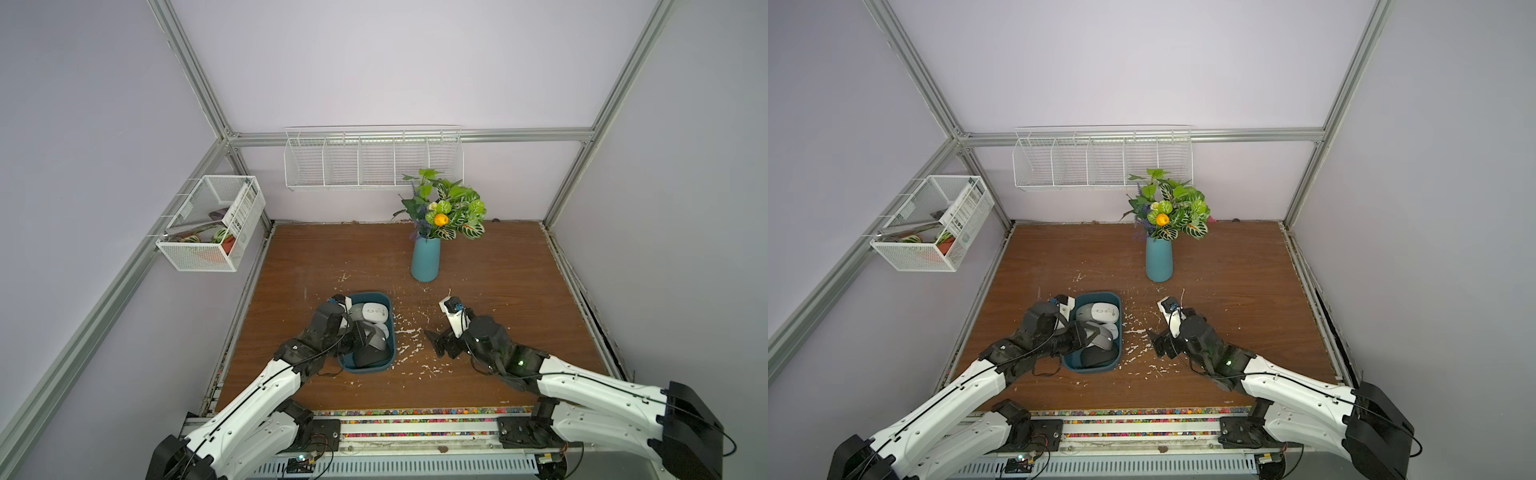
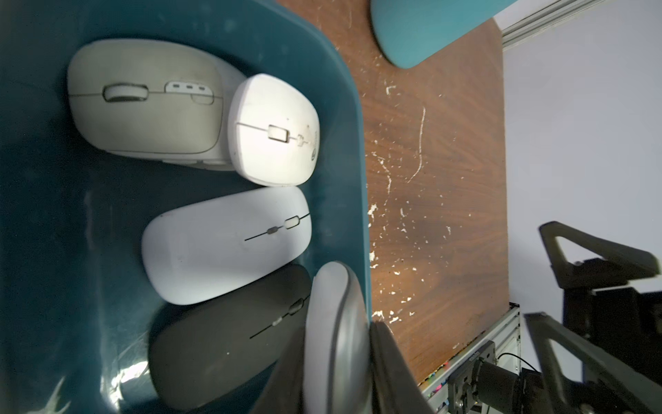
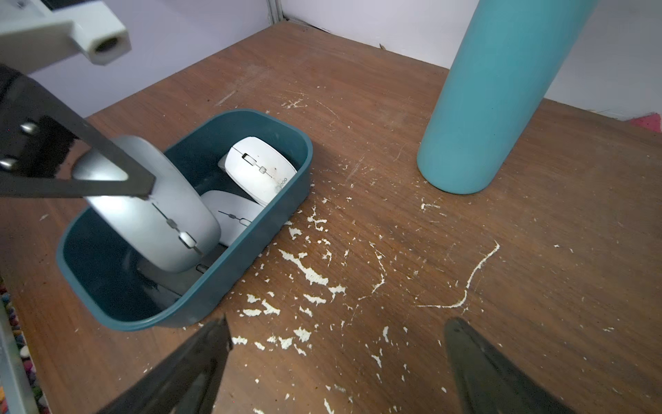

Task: Put the mouse in the storage box
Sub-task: Place the mouse in the storage box.

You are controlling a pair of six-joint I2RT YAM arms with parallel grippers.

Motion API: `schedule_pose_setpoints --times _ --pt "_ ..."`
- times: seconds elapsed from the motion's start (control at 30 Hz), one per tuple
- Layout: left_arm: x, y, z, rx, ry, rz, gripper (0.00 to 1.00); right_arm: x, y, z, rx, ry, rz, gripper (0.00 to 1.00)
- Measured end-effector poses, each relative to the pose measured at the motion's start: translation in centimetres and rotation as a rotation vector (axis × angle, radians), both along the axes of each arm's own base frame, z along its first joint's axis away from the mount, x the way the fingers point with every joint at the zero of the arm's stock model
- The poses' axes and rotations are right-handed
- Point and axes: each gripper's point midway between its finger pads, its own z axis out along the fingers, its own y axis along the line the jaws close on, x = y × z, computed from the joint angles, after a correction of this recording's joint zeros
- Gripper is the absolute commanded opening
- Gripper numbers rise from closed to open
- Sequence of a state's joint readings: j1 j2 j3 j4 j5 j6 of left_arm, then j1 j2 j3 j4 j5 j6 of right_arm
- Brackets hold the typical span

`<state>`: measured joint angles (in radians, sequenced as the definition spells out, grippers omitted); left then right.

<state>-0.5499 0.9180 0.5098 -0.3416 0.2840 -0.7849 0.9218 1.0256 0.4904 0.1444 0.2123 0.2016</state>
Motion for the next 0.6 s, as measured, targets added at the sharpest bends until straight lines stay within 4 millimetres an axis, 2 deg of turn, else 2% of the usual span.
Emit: schedule_pose_setpoints --times 0.3,0.47,0.53,0.6 --pt "0.1 0.1 -2.1 0.009 0.021 0.005 0.00 -0.1 0.0 0.1 0.017 0.000 -0.001 0.98" --pt "0.5 -0.1 -2.5 -0.004 0.020 0.008 0.00 0.0 0.1 0.2 0.022 -0.001 -0.002 0.98" --pt "0.5 -0.1 -2.5 -0.005 0.018 0.008 0.10 0.0 0.1 0.1 0.020 0.002 0.000 0.98" --pt "0.4 -0.1 -2.7 -0.004 0.019 0.009 0.33 0.0 0.1 -0.1 0.016 0.005 0.000 0.98"
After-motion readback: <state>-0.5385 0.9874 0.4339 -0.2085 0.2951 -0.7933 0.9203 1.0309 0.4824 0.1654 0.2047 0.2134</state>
